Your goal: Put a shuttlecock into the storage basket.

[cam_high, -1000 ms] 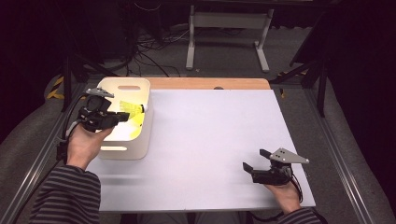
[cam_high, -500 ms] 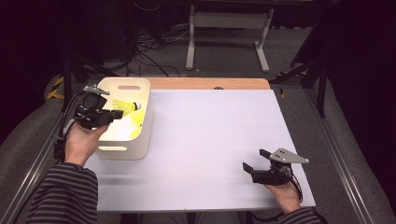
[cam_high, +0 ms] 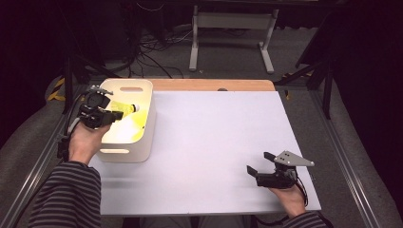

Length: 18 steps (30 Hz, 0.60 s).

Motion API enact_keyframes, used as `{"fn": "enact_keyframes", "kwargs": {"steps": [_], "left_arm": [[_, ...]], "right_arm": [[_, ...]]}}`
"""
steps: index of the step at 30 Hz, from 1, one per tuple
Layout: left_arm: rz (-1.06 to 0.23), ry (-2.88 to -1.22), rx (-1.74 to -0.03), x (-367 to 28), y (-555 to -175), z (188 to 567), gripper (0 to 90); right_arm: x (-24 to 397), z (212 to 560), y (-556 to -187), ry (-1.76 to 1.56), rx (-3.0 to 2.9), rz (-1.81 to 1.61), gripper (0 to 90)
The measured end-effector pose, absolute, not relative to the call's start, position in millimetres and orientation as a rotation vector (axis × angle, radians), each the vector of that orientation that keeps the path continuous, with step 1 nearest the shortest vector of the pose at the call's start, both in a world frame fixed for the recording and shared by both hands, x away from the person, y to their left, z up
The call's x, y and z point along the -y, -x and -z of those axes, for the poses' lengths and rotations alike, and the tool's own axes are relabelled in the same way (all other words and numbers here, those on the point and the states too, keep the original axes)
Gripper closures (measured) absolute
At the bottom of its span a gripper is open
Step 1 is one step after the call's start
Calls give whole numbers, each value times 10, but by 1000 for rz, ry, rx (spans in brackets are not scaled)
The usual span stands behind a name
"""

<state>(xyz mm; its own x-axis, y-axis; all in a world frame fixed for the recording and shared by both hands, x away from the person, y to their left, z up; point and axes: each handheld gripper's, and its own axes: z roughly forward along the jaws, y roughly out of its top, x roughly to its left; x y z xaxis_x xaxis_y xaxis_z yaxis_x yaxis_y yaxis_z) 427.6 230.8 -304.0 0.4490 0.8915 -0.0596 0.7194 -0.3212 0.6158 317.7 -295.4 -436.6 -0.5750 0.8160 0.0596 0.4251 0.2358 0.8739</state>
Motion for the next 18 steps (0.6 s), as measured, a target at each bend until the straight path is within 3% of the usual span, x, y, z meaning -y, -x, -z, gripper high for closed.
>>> {"fn": "enact_keyframes", "kwargs": {"steps": [18], "left_arm": [[-373, -2153, -1411, -2355, -4375, 3137, 894]], "right_arm": [[2951, 4367, -3179, -1138, -2109, -1283, 115]]}}
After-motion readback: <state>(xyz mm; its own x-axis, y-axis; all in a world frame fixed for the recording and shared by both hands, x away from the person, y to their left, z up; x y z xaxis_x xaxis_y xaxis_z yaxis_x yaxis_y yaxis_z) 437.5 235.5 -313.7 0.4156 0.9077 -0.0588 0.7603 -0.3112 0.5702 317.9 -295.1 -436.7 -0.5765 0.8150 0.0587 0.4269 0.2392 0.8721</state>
